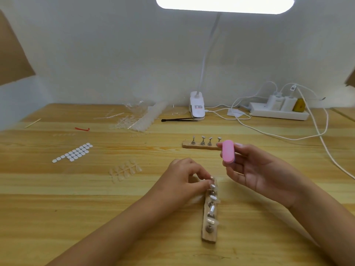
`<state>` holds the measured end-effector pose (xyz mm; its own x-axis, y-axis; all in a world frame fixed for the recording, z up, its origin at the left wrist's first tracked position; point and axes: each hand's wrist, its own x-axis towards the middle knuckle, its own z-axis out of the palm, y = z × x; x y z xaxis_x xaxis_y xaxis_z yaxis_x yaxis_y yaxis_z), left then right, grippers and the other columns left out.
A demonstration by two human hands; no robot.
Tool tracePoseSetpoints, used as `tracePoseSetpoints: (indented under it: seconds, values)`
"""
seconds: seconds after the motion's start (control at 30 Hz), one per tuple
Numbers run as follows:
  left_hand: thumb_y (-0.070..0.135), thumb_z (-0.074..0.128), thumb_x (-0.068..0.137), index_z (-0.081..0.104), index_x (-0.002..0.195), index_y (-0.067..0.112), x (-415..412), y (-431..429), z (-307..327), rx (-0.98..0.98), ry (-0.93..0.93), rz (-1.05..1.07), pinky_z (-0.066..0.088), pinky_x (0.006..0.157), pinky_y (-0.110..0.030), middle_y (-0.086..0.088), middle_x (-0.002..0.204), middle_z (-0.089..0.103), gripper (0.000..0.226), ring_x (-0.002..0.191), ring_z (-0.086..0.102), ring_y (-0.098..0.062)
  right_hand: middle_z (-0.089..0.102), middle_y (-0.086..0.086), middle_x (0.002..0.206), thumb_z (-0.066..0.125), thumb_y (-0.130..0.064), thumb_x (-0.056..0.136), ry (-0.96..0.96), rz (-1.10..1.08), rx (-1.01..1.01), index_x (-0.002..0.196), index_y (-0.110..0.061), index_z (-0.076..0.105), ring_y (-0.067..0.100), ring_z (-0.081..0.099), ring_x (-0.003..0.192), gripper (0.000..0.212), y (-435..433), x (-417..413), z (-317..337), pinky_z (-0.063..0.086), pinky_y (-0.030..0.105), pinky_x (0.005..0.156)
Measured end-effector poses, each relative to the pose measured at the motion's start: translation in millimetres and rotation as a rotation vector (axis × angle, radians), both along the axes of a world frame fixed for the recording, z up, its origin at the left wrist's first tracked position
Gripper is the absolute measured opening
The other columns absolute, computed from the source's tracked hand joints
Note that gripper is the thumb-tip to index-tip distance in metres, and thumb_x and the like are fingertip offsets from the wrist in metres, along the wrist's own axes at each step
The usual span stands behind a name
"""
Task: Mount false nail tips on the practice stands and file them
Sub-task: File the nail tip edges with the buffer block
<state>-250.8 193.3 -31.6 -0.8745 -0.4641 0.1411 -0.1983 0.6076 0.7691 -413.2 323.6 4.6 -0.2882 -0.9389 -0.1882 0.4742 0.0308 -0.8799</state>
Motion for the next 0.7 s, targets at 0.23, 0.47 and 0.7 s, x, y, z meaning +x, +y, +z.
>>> tracePoseSetpoints:
  seconds: [0.23, 0.47, 0.7]
  values:
    - [0.036, 0.076, 0.082, 0.069, 0.073, 0.039, 0, -2, -5, 0.07, 0.033, 0.031, 0.036, 0.065, -0.009, 0.018, 0.085, 0.062, 0.011, 0.076, 0.051, 0.005, 0.07, 0.012, 0.098, 0.06, -0.015, 0.084, -0.07, 0.071, -0.045, 0.113, -0.006, 0.072, 0.014, 0.069, 0.082, 0.033, 0, 10, -1, 0.059, 0.023, 0.07]
    - [0.024, 0.07, 0.09, 0.071, 0.088, 0.031, 7, -8, -1, 0.429, 0.281, 0.096, 0.049, 0.067, -0.011, 0.009, 0.086, 0.076, 0.008, 0.082, 0.069, 0.0, 0.068, 0.013, 0.102, 0.059, -0.018, 0.087, -0.027, 0.027, -0.056, 0.114, -0.006, 0.071, 0.015, 0.067, 0.085, 0.032, -1, 11, -3, 0.058, 0.024, 0.072]
    - [0.031, 0.074, 0.079, 0.075, 0.084, 0.036, 17, -4, 3, 0.517, 0.359, 0.046, 0.048, 0.075, -0.009, 0.009, 0.087, 0.072, 0.007, 0.086, 0.066, -0.002, 0.07, 0.009, 0.089, 0.068, -0.022, 0.076, 0.25, -0.153, -0.121, 0.103, -0.011, 0.069, 0.015, 0.07, 0.08, 0.029, -3, 25, -4, 0.058, 0.025, 0.066]
